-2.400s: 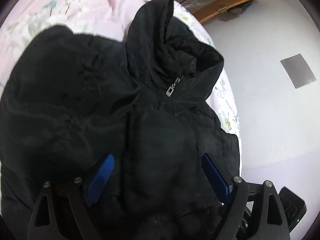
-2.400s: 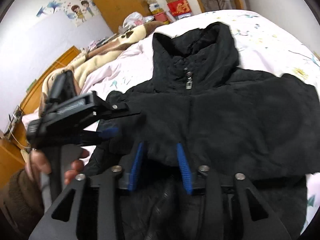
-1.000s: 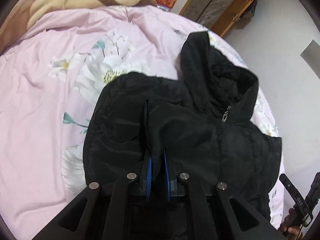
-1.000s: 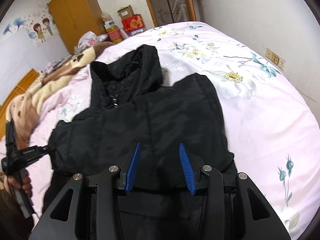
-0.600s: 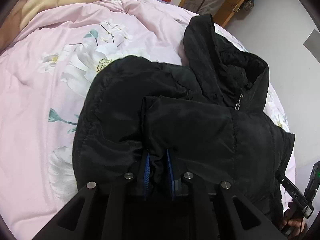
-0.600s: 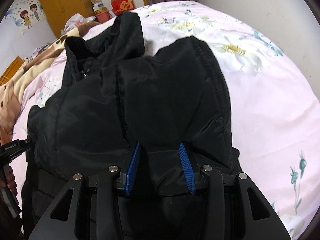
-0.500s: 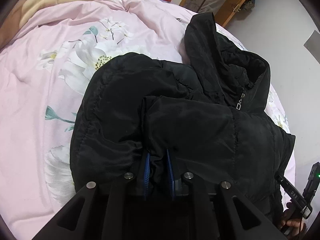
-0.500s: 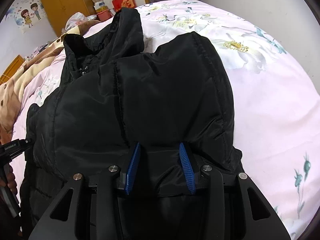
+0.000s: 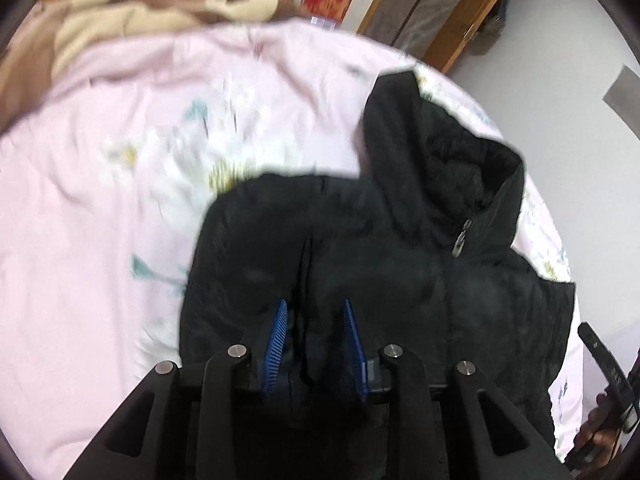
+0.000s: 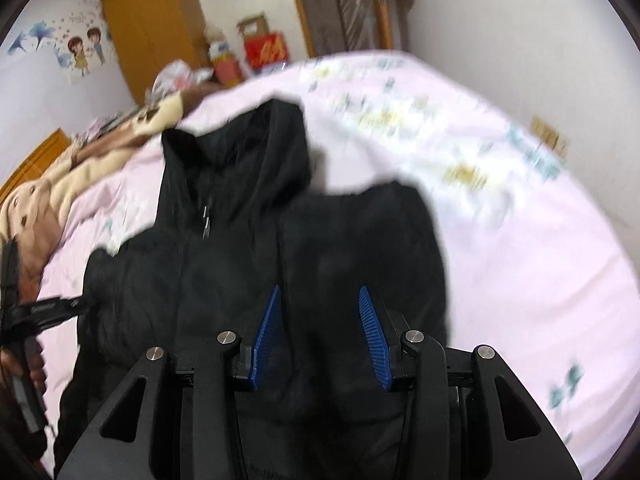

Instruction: Fold large clothes

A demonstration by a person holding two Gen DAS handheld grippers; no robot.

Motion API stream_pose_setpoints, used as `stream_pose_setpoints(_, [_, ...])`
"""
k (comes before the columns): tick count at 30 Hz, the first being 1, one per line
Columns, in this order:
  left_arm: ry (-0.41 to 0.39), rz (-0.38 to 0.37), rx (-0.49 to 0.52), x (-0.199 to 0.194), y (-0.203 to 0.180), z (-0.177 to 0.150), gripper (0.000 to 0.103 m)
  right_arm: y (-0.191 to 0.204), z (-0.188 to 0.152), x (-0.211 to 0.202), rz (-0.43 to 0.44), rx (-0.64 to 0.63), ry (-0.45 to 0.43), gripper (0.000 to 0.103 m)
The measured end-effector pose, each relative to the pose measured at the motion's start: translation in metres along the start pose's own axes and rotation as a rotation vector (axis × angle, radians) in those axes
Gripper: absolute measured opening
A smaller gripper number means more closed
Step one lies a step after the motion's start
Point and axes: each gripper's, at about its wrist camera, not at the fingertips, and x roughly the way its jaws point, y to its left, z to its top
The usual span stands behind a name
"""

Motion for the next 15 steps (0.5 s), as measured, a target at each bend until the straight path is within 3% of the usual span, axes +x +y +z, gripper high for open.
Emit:
stream_pose_setpoints(2, [-0.034,-0.026,0.024,-0.009,-0.012,0.004,0.034,-0.002,0.006,0.003,-0.013,-0.006,-0.009,0.046])
stream_pose_setpoints(4, [-0.001,-0.053,0.059,-0.001,-0.026,0.006,0.044,-0.003,0.008,0.018,-0.038,-0.019,0.03,0.046])
stream_pose_setpoints(9, [0.109,0.014,0.13,0.053,-0.042,0.002,0.044,-0.007,-0.003,0.062,-0.105,-0.054,0.138,0.046])
stream_pose_setpoints(15, [0.126,-0.043,0.111,0.073,-0.028,-0.005,0.047,-0.019,-0.017,0.08,-0.109,-0.035,0.195,0.047])
